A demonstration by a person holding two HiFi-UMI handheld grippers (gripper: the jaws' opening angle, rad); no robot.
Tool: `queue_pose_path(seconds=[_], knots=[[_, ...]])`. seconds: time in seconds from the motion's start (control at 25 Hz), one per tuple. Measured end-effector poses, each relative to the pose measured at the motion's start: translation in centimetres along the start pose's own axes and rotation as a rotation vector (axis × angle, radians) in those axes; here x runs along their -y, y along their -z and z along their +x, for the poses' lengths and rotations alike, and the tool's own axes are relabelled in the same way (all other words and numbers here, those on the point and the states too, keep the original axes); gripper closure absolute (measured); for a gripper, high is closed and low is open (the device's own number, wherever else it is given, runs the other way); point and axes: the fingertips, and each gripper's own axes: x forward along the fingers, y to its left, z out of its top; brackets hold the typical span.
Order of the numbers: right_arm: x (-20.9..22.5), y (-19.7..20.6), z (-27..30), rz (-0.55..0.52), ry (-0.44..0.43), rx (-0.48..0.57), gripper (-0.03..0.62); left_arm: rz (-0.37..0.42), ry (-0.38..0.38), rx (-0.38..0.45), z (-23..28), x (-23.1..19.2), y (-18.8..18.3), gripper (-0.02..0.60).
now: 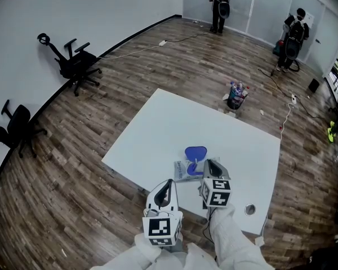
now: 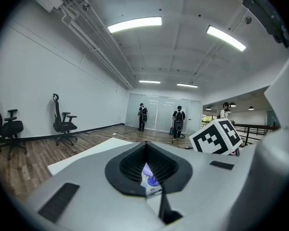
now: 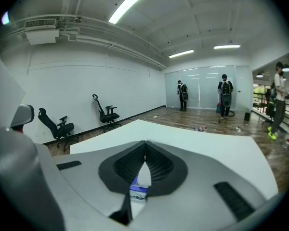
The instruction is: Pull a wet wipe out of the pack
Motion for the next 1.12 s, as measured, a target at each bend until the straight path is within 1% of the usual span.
queue_pose_path(seconds=[0.44, 0.8, 1.12], knots=[[0.5, -1.2, -1.9, 0.025, -0.001, 0.036, 0.583, -0.003, -0.001, 0.004, -0.2, 0.4, -0.1, 0.581], [1.4, -2.4, -4.8, 0.056, 0.004, 0.082, 0.583, 0.008, 0.054, 0.004, -0.1, 2.5, -0.2, 0.581], [2.0, -2.3, -7.0, 0.099, 0.007, 0.1, 0.583, 0.014, 0.099, -0.011, 0.3, 4.1, 0.3, 0.581]])
